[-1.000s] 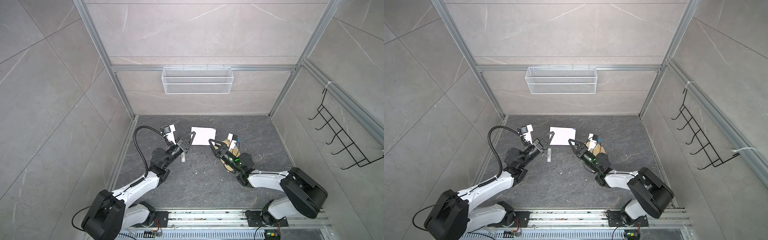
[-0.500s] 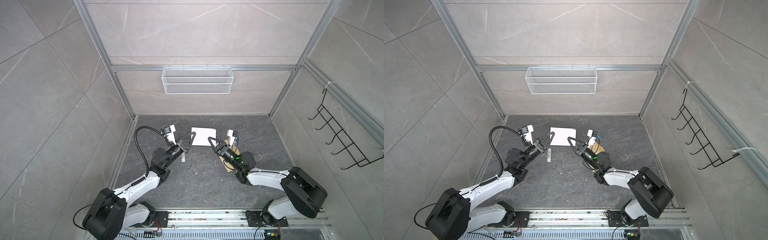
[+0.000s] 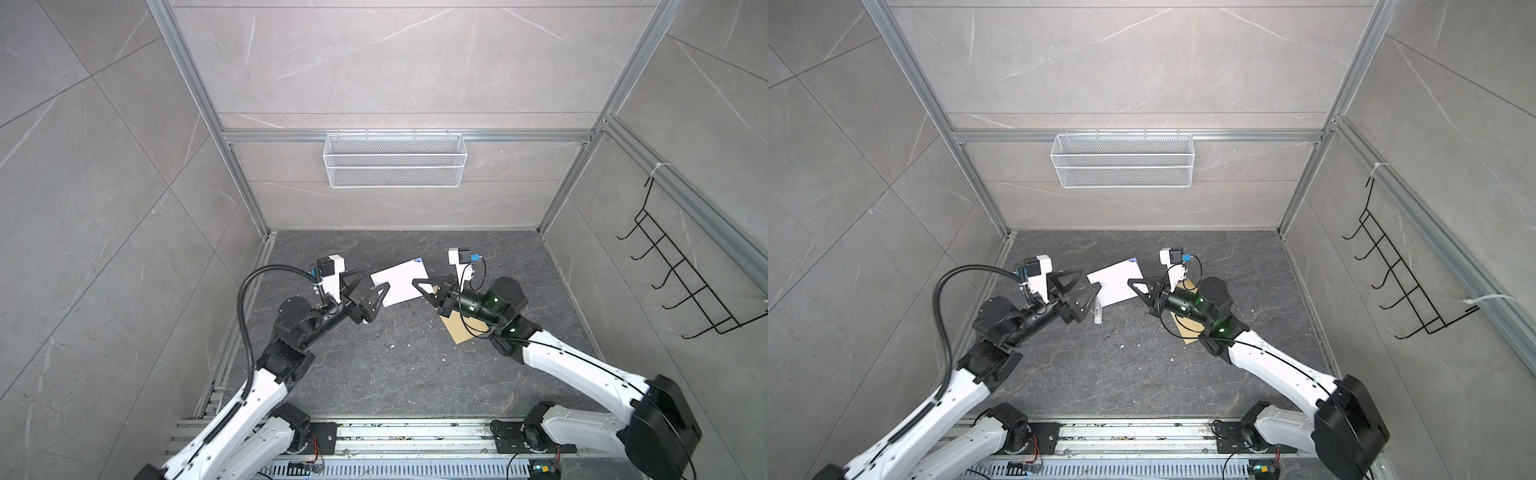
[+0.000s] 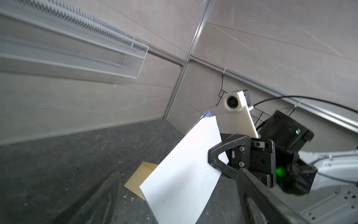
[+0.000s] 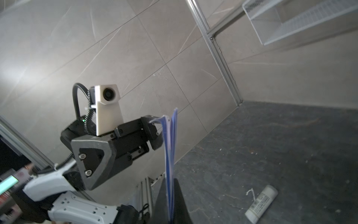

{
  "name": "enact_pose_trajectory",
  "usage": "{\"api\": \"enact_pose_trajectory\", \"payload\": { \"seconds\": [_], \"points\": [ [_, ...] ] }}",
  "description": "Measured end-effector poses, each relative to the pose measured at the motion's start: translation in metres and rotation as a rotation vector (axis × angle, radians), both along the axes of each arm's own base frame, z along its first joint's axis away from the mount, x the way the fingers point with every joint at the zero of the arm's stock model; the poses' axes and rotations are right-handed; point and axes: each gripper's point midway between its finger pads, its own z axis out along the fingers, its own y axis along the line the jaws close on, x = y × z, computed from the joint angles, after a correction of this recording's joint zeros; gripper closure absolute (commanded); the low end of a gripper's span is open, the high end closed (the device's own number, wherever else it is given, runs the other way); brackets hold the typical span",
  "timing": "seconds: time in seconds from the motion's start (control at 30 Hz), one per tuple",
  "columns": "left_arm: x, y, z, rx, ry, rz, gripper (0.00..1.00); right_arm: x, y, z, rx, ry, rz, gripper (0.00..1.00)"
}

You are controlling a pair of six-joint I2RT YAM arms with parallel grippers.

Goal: Place the letter into the envelope and seal it

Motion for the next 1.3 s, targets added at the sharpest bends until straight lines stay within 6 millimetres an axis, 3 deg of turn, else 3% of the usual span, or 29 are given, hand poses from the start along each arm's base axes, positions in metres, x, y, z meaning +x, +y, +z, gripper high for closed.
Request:
{"api": "enact_pose_trajectory", "payload": {
  "seconds": [0.1, 0.17, 0.4, 0.5, 0.6, 0.8, 1.07, 1.13, 1.3],
  "points": [
    [-0.024, 0.001, 0.012, 0.077, -0.111, -0.056, 0.03, -0.01, 0.003, -0.001, -0.175, -0.093, 0.06, 1.0],
    [-0.032, -0.003, 0.009, 0.124, -0.146, -0.098, 0.05, -0.016, 0.004, -0.011, -0.273, -0.114, 0.106, 1.0],
    [-0.029, -0.031, -0.047, 0.295, -0.043, -0.28, 0.12, -0.037, -0.002, -0.065, -0.498, -0.081, 0.255, 1.0],
    [-0.025, -0.039, -0.066, 0.33, 0.005, -0.327, 0.15, -0.042, -0.005, -0.074, -0.534, -0.075, 0.283, 1.0],
    [-0.026, -0.046, -0.072, 0.34, 0.026, -0.385, 0.2, -0.046, -0.006, -0.076, -0.548, -0.076, 0.301, 1.0],
    [-0.028, -0.059, -0.072, 0.321, 0.031, -0.494, 0.43, -0.049, -0.006, -0.075, -0.546, -0.09, 0.322, 1.0],
    [-0.028, -0.069, -0.08, 0.306, 0.062, -0.569, 0.82, -0.052, -0.005, -0.074, -0.542, -0.095, 0.335, 1.0],
    [-0.029, -0.069, -0.077, 0.295, 0.059, -0.581, 1.0, -0.051, -0.005, -0.075, -0.543, -0.095, 0.335, 0.95],
    [-0.025, -0.07, -0.07, 0.269, 0.042, -0.561, 1.0, -0.042, -0.005, -0.075, -0.552, -0.091, 0.286, 0.52]
  ]
}}
